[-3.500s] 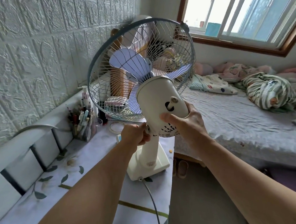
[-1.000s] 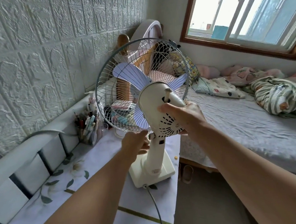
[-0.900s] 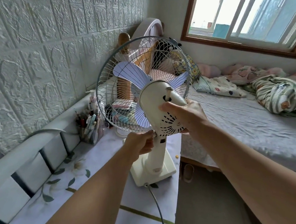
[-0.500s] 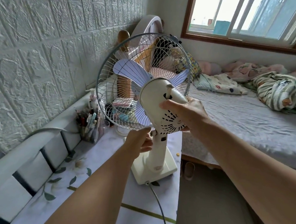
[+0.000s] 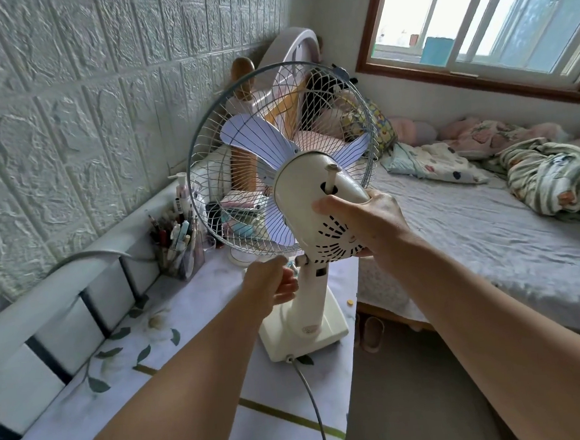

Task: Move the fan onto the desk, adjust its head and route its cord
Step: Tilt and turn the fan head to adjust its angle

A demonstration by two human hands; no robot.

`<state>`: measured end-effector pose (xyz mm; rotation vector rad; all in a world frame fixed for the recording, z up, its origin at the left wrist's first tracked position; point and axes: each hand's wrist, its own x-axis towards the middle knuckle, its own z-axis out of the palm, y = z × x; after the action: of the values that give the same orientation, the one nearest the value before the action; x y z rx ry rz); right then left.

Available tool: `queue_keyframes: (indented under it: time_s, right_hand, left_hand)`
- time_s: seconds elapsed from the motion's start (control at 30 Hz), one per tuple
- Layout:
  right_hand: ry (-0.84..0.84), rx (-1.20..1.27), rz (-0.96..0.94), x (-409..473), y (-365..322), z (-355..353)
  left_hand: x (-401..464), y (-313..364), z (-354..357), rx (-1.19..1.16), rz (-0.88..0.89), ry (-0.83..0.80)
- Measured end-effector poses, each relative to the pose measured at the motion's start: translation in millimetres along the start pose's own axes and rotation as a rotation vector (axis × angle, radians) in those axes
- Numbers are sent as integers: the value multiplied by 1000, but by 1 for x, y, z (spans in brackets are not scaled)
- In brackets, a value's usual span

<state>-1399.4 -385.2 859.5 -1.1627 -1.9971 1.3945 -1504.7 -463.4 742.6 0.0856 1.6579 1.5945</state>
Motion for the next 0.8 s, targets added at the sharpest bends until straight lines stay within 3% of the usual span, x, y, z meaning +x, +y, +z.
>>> queue_keyframes:
  time_s: [0.07,0.13,0.23,0.37,0.43,0.5,0.6,0.63,0.8]
  right_hand:
    - [4,-1,-3,0,0,0]
    - [8,3,-6,-1,-1,0]
    - [17,-3,5,-2,-2,1]
    - [20,-6,8,-3,-3,3]
    - [21,-7,14,-3,-3,2]
    - [19,-5,15,-3,-3,3]
    - [14,2,4,-4,-3,3]
    - [12,3,2,-4,-3,4]
    - [18,20,21,-2,-2,4]
  left_hand:
    - [-1,1,-3,-29,-16,-100]
    - [-1,2,-1,19,103,-129]
    - [4,5,0,221,336,-19]
    - [6,10,1,693,676,149]
    - [4,7,1,764,786,210]
    - [4,2,-1,620,667,175]
    - [-3,4,-5,102,105,-28]
    - [-4,5,-5,32,-37,-85]
    - [-4,9,3,-60,-285,-263]
